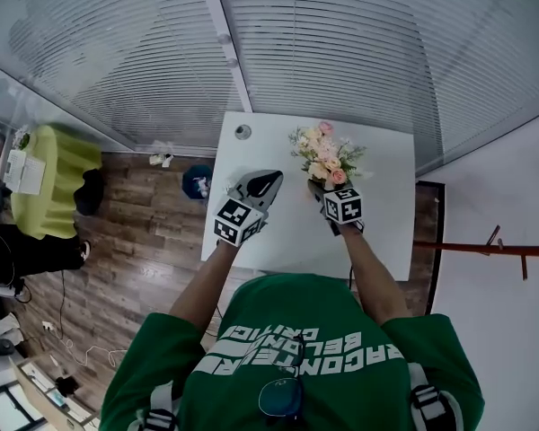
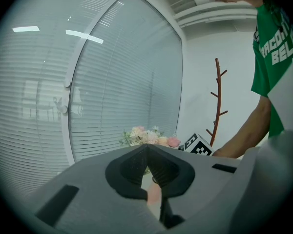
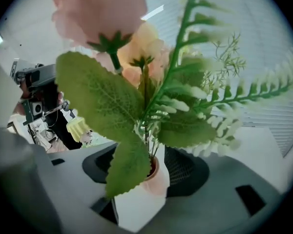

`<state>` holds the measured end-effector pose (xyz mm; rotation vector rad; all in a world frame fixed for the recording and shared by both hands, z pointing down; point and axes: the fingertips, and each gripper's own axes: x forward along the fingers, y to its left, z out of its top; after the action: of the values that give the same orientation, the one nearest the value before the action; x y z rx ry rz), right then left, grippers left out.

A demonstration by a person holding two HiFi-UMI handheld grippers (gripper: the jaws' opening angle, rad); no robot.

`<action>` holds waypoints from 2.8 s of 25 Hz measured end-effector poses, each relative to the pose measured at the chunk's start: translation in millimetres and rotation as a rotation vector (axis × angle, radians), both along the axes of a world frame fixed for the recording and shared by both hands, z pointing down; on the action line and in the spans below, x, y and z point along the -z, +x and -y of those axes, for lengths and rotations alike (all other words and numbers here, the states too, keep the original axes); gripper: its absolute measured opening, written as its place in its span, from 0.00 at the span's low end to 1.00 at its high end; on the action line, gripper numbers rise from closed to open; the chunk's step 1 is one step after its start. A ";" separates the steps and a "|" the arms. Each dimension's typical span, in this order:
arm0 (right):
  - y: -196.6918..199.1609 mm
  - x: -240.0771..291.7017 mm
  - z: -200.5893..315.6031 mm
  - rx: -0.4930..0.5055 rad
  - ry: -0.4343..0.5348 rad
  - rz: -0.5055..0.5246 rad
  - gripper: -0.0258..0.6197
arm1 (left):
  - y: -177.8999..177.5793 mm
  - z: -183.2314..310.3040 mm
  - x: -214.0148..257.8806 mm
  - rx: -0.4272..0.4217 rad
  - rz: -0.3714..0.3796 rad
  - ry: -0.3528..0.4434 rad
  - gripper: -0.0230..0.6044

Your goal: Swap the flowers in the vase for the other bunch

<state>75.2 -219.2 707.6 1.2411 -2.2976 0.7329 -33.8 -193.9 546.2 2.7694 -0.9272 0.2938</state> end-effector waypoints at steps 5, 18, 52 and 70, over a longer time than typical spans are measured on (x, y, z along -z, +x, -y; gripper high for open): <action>0.4 -6.9 7.3 0.002 -0.004 -0.002 0.43 | -1.0 1.5 -4.4 0.012 0.005 -0.002 0.05; 1.1 -11.1 7.9 0.023 0.020 -0.086 0.14 | -3.7 0.2 -6.0 0.035 0.000 0.002 0.05; -1.8 168.2 25.1 0.024 0.322 -0.015 0.11 | 4.9 5.0 14.2 0.023 -0.036 0.024 0.05; 14.2 190.5 32.6 -0.024 0.334 0.005 0.11 | 15.8 15.6 18.0 -0.002 -0.038 0.031 0.05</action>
<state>89.4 -251.8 517.0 1.4104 -2.4841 0.3679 -18.0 -209.4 528.2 2.7936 -0.9279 0.2284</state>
